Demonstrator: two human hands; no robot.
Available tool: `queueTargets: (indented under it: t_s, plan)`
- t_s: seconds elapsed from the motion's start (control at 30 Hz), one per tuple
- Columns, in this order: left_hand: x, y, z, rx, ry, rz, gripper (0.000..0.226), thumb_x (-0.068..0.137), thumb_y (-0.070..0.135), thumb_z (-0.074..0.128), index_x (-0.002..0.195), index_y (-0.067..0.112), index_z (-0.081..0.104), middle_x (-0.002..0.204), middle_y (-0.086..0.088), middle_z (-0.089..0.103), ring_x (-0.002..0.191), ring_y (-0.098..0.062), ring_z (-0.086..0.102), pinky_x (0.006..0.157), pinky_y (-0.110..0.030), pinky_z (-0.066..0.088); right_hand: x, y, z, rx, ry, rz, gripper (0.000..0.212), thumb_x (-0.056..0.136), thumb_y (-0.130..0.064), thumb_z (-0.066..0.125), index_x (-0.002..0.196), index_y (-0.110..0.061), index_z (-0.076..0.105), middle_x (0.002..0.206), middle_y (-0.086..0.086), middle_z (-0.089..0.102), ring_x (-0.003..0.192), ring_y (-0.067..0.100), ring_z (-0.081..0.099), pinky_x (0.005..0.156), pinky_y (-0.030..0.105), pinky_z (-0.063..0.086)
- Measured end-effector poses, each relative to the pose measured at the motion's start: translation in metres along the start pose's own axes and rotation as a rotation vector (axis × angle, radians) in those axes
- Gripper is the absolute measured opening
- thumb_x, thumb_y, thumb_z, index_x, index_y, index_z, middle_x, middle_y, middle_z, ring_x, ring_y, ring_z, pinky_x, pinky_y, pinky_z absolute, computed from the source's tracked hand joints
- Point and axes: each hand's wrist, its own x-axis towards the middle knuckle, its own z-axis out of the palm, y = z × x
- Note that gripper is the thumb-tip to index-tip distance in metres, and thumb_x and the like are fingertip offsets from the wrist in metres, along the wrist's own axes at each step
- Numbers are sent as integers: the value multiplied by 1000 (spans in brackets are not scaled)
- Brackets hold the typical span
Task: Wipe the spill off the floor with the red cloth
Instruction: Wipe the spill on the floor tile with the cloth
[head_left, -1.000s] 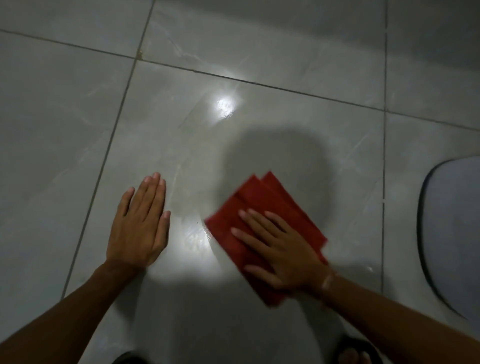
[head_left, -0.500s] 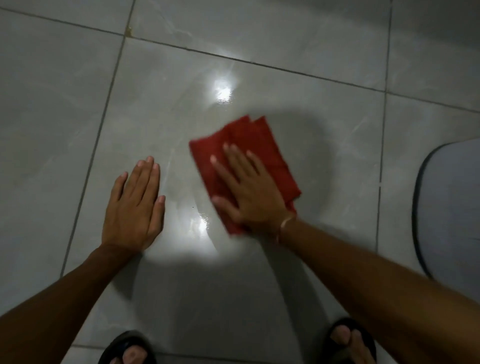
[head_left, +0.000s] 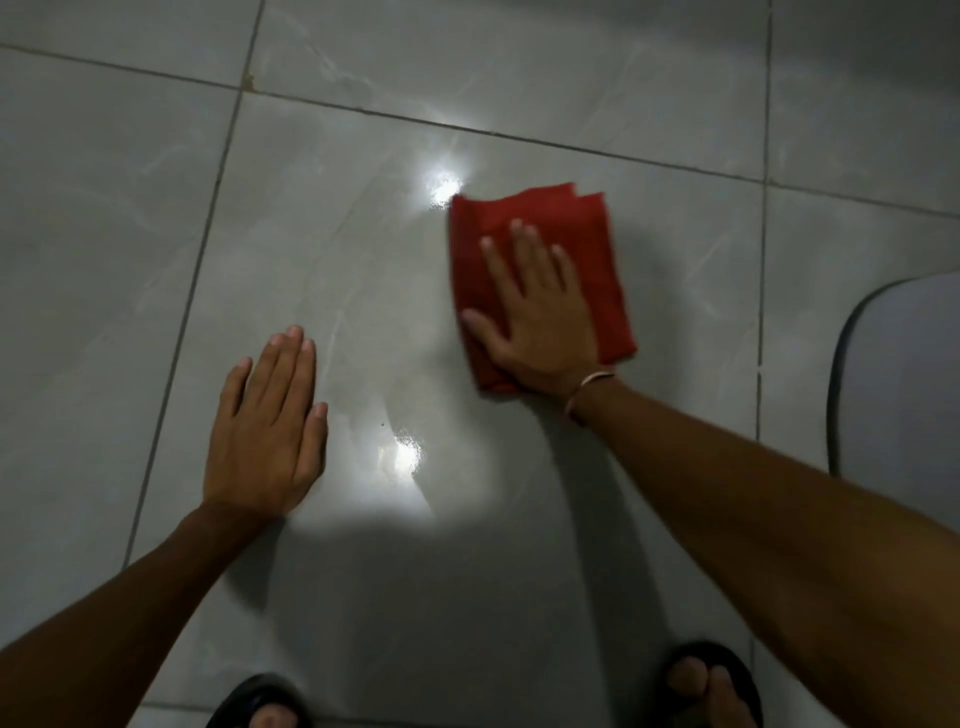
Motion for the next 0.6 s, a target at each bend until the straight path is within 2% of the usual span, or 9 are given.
queueTargets:
  t_s: [0.07, 0.13, 0.27, 0.33, 0.4, 0.5, 0.6]
  plan:
    - [0, -1, 1, 0, 3, 1, 67, 104, 38, 23, 162, 3, 18, 171, -16, 20, 160, -28, 17, 130, -48, 14, -39, -33, 12, 48, -6, -169, 77, 101, -61, 45, 165, -20, 31, 175, 18, 23, 164, 32, 18, 131, 52, 20]
    - [-1, -2, 2, 0, 2, -1, 67, 104, 39, 21, 162, 4, 17, 172, -16, 21, 160, -28, 17, 130, -48, 14, -104, -30, 15, 57, -71, -312, 76, 103, -59, 45, 166, -21, 27, 176, 15, 19, 165, 29, 13, 133, 51, 18]
    - [-1, 1, 0, 0, 11, -3, 66, 104, 36, 24, 161, 3, 21, 171, -17, 23, 159, -29, 21, 129, -51, 19, -189, 62, -3, -24, -198, -406, 78, 104, -63, 38, 168, -26, 15, 177, 13, 15, 166, 25, 7, 132, 49, 18]
    - [-1, 2, -2, 1, 16, -9, 66, 103, 34, 27, 161, 2, 23, 170, -17, 25, 159, -30, 23, 129, -52, 21, -177, 112, -15, -71, -228, -333, 77, 104, -65, 29, 168, -29, 7, 175, 16, 16, 166, 23, 1, 128, 55, 23]
    - [1, 3, -2, 8, 21, -1, 66, 103, 33, 29, 160, 2, 24, 170, -18, 25, 158, -30, 23, 128, -52, 22, -132, 135, -22, -68, -180, -186, 75, 104, -67, 23, 167, -28, 11, 175, 20, 18, 165, 29, 9, 126, 61, 27]
    - [-1, -2, 1, 11, 17, 6, 66, 103, 33, 29, 161, 2, 22, 170, -17, 25, 159, -29, 22, 129, -51, 22, -48, 99, -22, -73, -94, 44, 79, 103, -64, 27, 167, -18, 22, 175, 21, 16, 164, 36, 15, 131, 57, 20]
    - [0, 0, 0, -3, 10, 11, 66, 103, 35, 27, 161, 2, 22, 170, -17, 24, 159, -29, 21, 129, -51, 21, -8, 19, -7, -12, -23, 33, 81, 101, -62, 36, 166, -17, 24, 175, 21, 15, 164, 35, 13, 133, 54, 16]
